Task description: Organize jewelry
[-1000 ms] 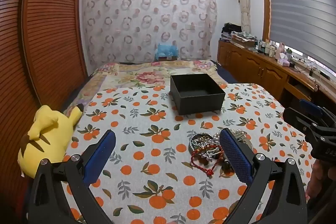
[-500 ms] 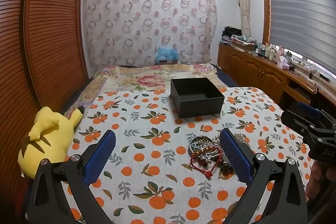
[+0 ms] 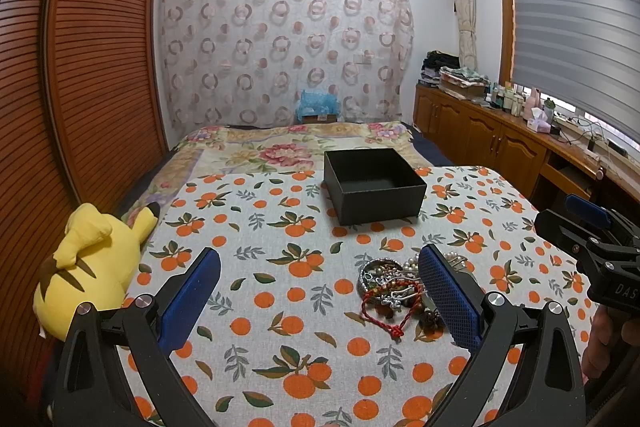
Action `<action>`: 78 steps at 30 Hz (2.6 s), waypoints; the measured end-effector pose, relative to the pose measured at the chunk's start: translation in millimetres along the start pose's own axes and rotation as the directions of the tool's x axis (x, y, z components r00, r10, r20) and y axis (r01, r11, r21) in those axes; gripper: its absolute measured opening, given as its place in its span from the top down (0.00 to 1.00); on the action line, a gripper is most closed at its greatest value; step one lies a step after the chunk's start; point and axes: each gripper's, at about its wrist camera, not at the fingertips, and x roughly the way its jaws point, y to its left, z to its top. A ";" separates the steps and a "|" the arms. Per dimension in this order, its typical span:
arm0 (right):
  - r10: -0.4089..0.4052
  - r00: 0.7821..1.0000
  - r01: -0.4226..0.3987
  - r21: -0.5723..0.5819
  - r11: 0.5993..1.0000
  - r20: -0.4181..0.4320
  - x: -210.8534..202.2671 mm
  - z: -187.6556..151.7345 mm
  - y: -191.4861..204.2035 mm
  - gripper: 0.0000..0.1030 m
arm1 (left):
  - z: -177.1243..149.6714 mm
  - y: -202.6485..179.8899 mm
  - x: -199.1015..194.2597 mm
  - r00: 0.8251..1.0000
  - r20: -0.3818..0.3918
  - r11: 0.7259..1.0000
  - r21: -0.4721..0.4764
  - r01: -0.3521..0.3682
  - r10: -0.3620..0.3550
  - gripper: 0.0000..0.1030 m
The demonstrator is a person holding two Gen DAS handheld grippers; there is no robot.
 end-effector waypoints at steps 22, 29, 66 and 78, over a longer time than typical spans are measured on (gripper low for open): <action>0.002 1.000 -0.002 0.003 1.000 0.001 -0.1 0.6 -0.3 0.02 | -0.6 0.4 -0.4 1.000 0.004 1.000 -0.001 0.000 0.000 0.07; 0.002 1.000 -0.002 0.003 1.000 0.002 -0.3 0.8 -0.3 0.02 | -0.8 0.3 -0.4 1.000 0.004 1.000 -0.001 0.000 0.000 0.07; 0.022 0.999 -0.022 0.003 1.000 -0.034 13.3 -12.1 -5.4 0.02 | -9.6 -1.7 16.6 0.997 -0.070 0.999 -0.001 0.034 -0.034 0.07; 0.056 0.993 -0.057 -0.009 0.998 -0.107 32.8 -31.3 -8.4 0.10 | -29.6 -2.5 58.0 0.973 -0.200 0.991 0.034 0.128 -0.119 0.10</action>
